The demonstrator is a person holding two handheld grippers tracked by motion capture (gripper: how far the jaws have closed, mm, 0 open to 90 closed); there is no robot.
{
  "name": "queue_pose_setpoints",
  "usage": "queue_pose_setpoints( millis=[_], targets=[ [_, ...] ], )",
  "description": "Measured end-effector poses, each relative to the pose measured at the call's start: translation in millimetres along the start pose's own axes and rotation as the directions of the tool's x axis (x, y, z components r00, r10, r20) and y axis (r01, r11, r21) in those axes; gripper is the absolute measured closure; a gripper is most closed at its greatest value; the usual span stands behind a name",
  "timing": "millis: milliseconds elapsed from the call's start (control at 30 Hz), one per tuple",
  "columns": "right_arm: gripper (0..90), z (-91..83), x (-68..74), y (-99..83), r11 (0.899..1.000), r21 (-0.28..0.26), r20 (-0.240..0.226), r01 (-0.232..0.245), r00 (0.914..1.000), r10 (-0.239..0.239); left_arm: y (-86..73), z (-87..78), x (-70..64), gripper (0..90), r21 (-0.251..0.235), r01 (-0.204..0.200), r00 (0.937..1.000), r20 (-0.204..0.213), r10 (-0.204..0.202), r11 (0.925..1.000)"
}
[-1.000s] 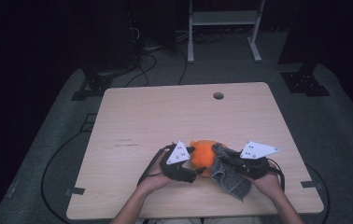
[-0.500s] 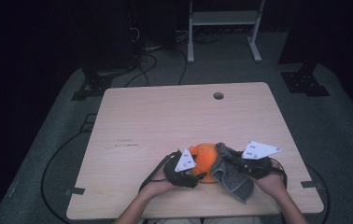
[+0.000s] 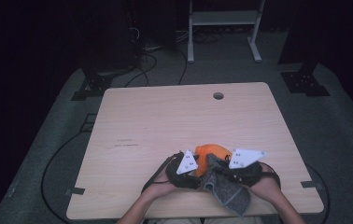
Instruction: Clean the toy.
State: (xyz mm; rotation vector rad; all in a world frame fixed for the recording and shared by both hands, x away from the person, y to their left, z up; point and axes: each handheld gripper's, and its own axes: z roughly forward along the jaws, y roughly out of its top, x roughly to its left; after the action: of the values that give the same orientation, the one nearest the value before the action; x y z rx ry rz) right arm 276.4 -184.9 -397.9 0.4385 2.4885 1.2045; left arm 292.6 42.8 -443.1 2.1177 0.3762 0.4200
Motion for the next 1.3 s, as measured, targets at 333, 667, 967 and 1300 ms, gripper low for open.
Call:
queue_pose_setpoints(
  millis=[333, 667, 967, 1300],
  targets=[
    [78.2, 20.5, -53.0, 28.4, 0.994, 0.103, -0.027, -0.039, 0.9988, 0.042, -4.3, -0.2, -0.1, 33.3, 0.002, -0.023, 0.9997, 0.009, 0.023, 0.9997],
    [78.4, -10.9, -77.1, -31.7, 0.979, 0.064, 0.014, -0.194, 0.9809, 0.194, -8.1, -0.1, 4.1, 29.0, -0.008, 0.019, 0.9994, 0.029, -0.019, 0.9998],
    [78.4, -29.6, -63.0, -53.7, 0.98, 0.079, -0.002, -0.185, 0.9826, 0.186, -8.1, 2.2, 1.9, 28.3, 0.002, 0.018, 0.9984, 0.054, -0.018, 0.9998],
    [78.6, -7.0, -50.8, 0.2, 0.997, 0.062, -0.069, -0.044, 0.9965, 0.049, 7.0, -5.2, -6.3, 4.3, 0.124, -0.208, 0.9681, -0.115, 0.223, 0.9701]
  ],
)
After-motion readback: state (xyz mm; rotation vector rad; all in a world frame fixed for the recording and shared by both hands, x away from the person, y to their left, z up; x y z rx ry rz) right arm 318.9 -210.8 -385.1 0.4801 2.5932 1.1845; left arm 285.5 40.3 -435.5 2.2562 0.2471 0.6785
